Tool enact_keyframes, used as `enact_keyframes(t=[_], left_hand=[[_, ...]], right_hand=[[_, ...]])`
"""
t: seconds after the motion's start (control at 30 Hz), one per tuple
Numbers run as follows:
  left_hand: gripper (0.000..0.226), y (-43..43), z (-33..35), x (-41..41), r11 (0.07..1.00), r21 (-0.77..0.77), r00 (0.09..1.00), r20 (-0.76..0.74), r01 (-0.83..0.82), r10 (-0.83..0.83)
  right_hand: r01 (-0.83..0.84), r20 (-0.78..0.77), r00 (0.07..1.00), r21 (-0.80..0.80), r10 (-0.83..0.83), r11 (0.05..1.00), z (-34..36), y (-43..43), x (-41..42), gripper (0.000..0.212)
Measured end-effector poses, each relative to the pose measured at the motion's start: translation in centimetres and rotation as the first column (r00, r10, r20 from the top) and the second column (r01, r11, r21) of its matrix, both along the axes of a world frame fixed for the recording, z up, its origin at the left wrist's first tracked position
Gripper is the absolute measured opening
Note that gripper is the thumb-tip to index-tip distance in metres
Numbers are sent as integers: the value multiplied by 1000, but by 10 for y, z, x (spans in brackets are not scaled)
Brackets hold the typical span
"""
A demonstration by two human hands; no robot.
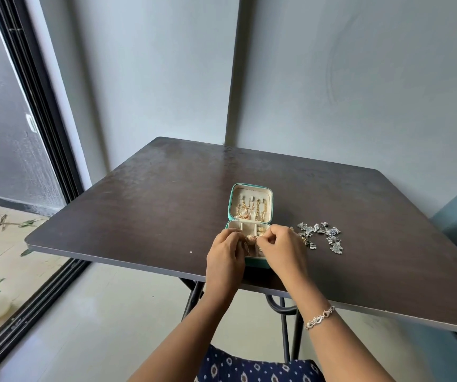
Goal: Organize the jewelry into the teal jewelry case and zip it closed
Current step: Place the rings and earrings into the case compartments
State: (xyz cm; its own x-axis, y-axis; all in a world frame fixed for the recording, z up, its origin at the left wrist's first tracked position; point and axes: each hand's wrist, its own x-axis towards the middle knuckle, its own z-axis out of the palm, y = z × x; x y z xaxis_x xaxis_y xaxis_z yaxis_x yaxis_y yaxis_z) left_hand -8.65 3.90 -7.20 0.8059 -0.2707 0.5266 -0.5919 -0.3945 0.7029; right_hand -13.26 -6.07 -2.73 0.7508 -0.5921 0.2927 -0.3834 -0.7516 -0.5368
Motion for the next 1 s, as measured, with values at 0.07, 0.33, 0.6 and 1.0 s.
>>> enact_keyframes(t=[0.07,0.33,0.6,1.0], left_hand=[[14,0,0,0,1000,-16,1000,-3,-3,2],[11,1,0,2,999,-32,999,-1,35,-35],[11,0,-1,4,999,-28,999,7,41,-40],[13,-1,-3,4,999,-39,1000,1,28,-28]], right_hand=[[6,-12,1000,-39,-7,999,2,1,0,13],[-19,-79,997,-159,6,987,8,2,-1,14],[-96,-47,995,-175,89,980,16,14,-3,7],[-91,-75,994,-78,85,993,15,16,-2,26]])
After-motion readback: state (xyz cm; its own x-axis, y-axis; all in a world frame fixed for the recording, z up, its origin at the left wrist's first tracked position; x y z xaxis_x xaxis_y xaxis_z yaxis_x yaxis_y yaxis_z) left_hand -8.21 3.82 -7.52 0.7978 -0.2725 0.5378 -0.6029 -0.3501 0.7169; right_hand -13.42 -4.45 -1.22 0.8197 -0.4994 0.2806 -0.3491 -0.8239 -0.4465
